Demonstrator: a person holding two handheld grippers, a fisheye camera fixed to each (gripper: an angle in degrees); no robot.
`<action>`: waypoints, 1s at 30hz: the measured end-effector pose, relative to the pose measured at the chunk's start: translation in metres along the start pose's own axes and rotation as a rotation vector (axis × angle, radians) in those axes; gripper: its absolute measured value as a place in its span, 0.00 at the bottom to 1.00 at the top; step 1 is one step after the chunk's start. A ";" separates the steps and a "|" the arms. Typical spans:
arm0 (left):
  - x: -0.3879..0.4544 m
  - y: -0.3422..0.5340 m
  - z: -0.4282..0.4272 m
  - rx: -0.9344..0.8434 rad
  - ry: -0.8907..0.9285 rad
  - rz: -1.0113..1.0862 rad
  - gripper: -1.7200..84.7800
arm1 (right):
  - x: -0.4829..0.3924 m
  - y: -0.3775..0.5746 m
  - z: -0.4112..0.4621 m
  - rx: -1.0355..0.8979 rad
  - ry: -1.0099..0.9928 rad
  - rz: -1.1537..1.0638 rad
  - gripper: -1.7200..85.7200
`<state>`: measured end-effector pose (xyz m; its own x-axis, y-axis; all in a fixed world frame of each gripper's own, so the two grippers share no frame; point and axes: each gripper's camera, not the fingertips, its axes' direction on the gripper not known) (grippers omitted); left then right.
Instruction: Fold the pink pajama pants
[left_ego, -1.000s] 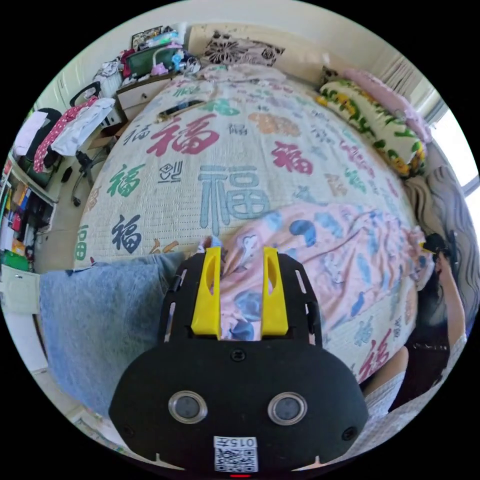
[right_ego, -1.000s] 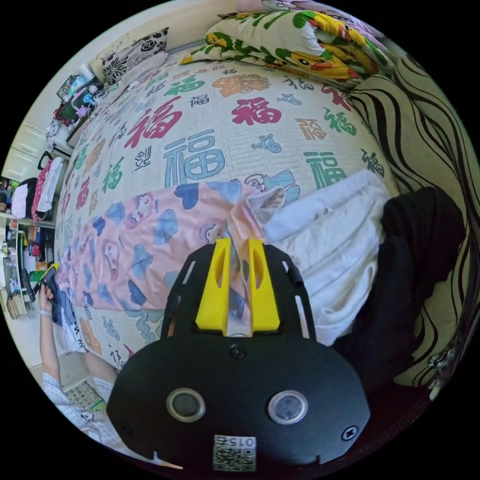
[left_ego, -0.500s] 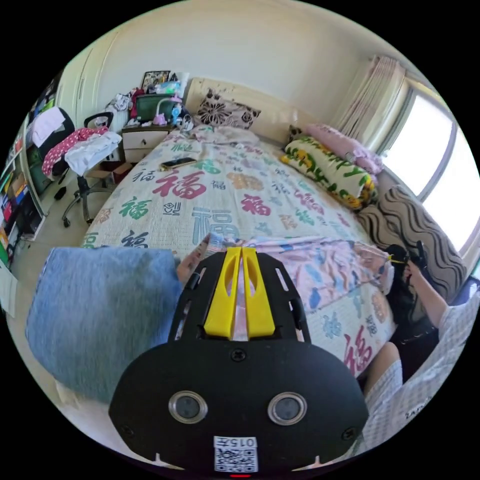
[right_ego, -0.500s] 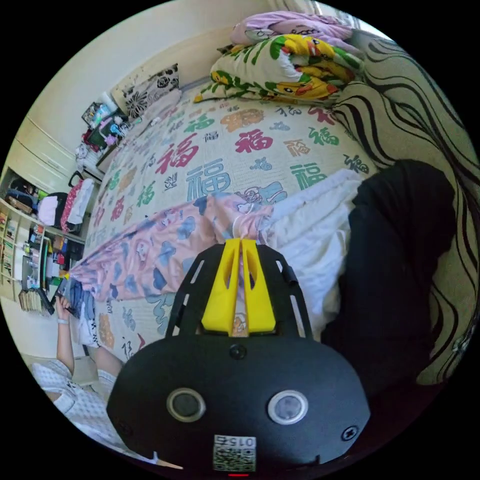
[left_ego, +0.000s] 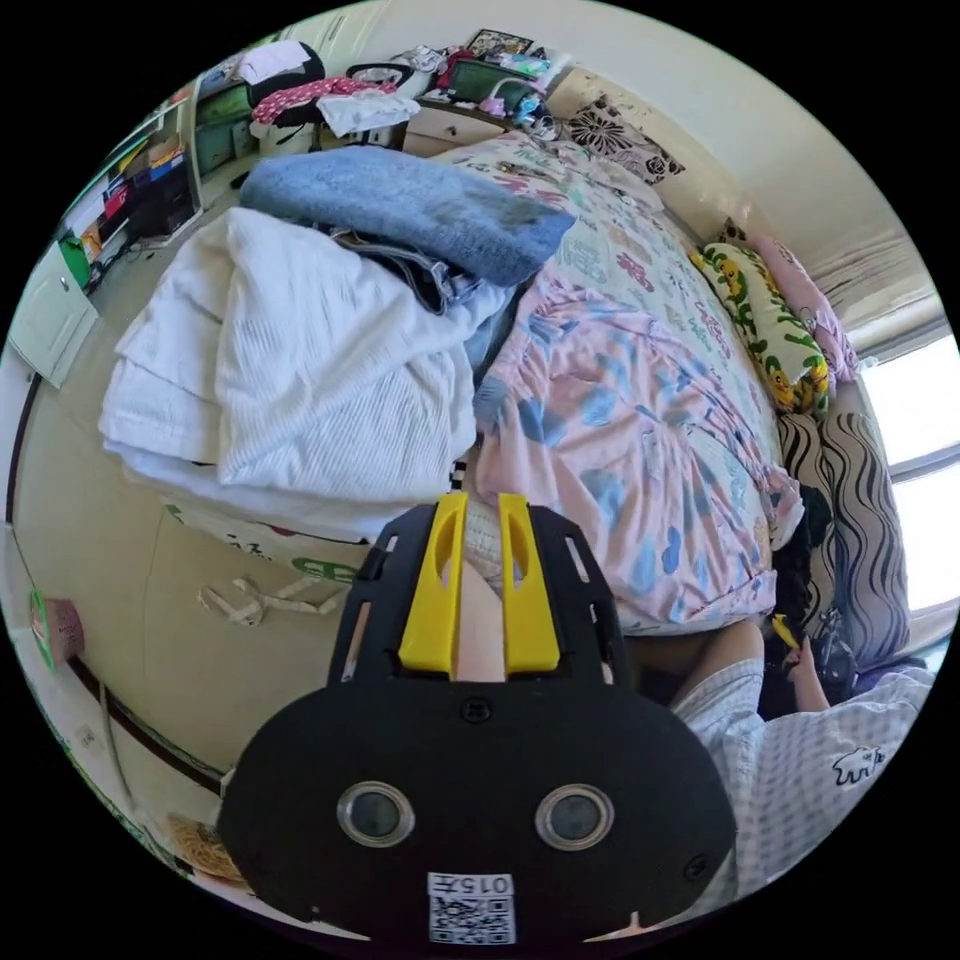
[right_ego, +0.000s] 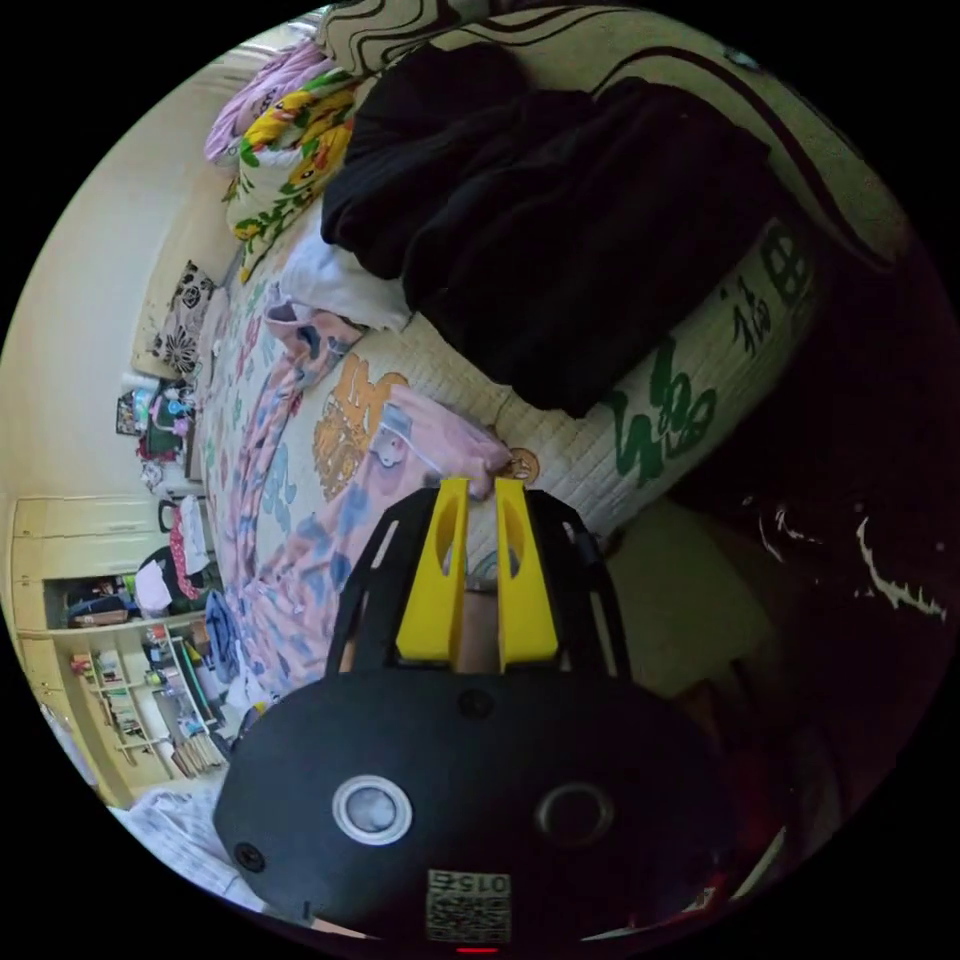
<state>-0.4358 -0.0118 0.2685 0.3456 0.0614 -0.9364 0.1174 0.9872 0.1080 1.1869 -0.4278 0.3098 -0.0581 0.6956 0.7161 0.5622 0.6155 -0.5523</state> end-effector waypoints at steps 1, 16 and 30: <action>0.000 -0.002 -0.005 0.016 0.002 0.007 0.10 | -0.002 -0.001 -0.001 -0.002 -0.018 -0.017 0.11; 0.009 -0.055 0.069 -0.193 -0.073 0.072 0.11 | -0.035 -0.043 0.024 -0.149 0.035 -0.077 0.04; -0.029 -0.068 0.080 -0.159 0.037 -0.054 0.09 | 0.090 -0.014 -0.028 0.046 -0.363 0.117 0.13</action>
<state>-0.3794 -0.0930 0.3152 0.3084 0.0103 -0.9512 -0.0154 0.9999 0.0058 1.1973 -0.3843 0.3942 -0.2888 0.8427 0.4543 0.5450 0.5349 -0.6457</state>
